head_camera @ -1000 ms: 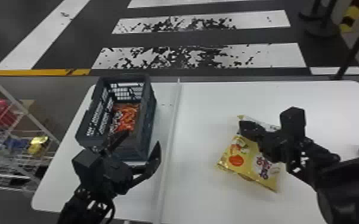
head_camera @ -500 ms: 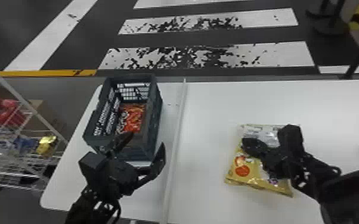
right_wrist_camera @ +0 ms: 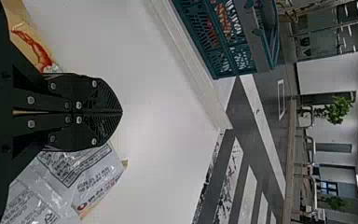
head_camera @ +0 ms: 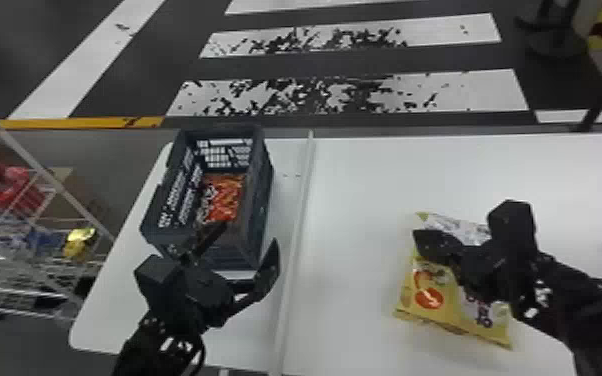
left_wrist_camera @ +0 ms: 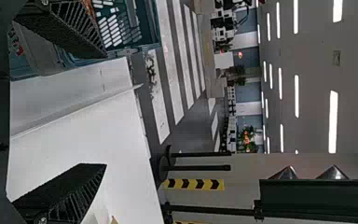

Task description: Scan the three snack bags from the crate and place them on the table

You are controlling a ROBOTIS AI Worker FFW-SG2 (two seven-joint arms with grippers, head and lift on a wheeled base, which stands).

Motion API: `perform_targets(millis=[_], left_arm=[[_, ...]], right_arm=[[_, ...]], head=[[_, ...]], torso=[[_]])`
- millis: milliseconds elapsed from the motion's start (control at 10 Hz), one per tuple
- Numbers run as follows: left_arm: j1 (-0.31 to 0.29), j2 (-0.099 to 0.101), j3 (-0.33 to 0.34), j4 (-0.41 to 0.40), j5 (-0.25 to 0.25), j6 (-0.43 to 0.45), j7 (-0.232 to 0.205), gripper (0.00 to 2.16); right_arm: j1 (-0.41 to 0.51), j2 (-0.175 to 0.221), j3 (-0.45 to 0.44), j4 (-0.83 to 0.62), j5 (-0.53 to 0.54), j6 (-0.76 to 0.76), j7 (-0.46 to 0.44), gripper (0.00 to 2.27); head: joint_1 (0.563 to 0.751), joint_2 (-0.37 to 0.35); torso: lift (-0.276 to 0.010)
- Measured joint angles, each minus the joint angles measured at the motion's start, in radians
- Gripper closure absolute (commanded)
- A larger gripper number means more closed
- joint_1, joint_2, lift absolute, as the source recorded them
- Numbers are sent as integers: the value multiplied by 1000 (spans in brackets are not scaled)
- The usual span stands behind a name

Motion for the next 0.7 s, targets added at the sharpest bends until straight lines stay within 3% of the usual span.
perform_targets(millis=[200,700], left_arm=[[0,-1,-2,0,0,-1,0,39],[5,-2,-5,1,0,-1,-2,39]], right_arm=[[31,0,3,-62,-29,56,24,2128],[38,2,62,-18,-25,59,27,2128]], head=[[695,217],[695,259]], torso=[[-62],[-62]])
